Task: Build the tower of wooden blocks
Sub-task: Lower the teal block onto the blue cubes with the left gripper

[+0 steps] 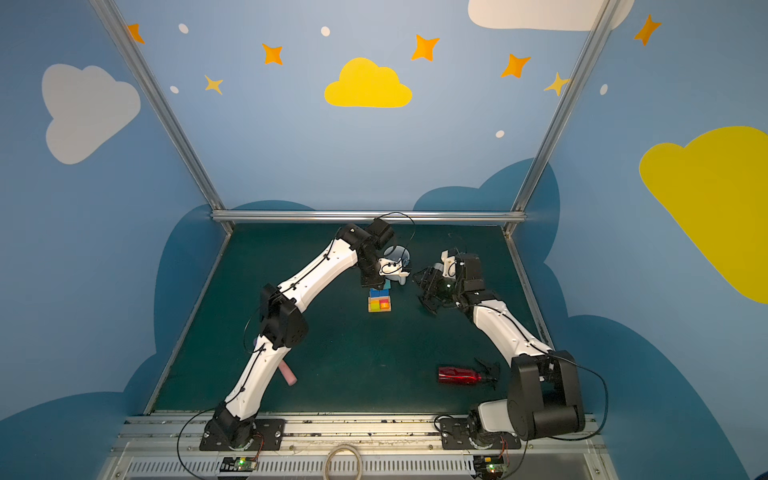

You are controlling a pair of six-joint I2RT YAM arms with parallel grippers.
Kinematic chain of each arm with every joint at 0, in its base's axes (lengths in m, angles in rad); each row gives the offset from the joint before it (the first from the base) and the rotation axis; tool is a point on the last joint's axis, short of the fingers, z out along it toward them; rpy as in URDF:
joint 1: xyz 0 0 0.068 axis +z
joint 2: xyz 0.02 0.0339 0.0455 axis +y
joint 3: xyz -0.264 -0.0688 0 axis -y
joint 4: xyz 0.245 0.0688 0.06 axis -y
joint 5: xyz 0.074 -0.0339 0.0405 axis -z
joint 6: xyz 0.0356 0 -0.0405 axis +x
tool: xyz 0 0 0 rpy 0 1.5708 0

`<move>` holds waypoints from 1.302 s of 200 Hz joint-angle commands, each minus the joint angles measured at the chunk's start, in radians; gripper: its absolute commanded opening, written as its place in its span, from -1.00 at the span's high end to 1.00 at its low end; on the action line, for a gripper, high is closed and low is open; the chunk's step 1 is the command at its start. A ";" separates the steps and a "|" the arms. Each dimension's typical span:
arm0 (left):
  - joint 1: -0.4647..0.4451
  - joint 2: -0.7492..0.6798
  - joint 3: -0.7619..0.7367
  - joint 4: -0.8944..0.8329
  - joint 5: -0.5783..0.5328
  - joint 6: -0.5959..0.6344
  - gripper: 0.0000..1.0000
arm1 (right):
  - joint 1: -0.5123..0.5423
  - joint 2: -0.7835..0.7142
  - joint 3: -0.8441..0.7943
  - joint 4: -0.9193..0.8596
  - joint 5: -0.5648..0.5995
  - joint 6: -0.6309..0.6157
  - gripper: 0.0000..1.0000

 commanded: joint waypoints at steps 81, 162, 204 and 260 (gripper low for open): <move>0.001 0.016 -0.013 -0.004 -0.010 0.001 0.76 | -0.003 0.016 0.030 0.020 -0.014 0.003 -0.43; 0.001 0.013 -0.024 0.004 -0.019 -0.002 0.72 | -0.003 0.020 0.032 0.022 -0.015 0.005 -0.43; 0.000 0.010 -0.025 0.008 -0.023 -0.006 0.69 | -0.003 0.022 0.034 0.024 -0.014 0.005 -0.43; 0.000 0.007 -0.031 0.008 -0.025 -0.008 0.67 | -0.003 0.029 0.037 0.025 -0.018 0.005 -0.43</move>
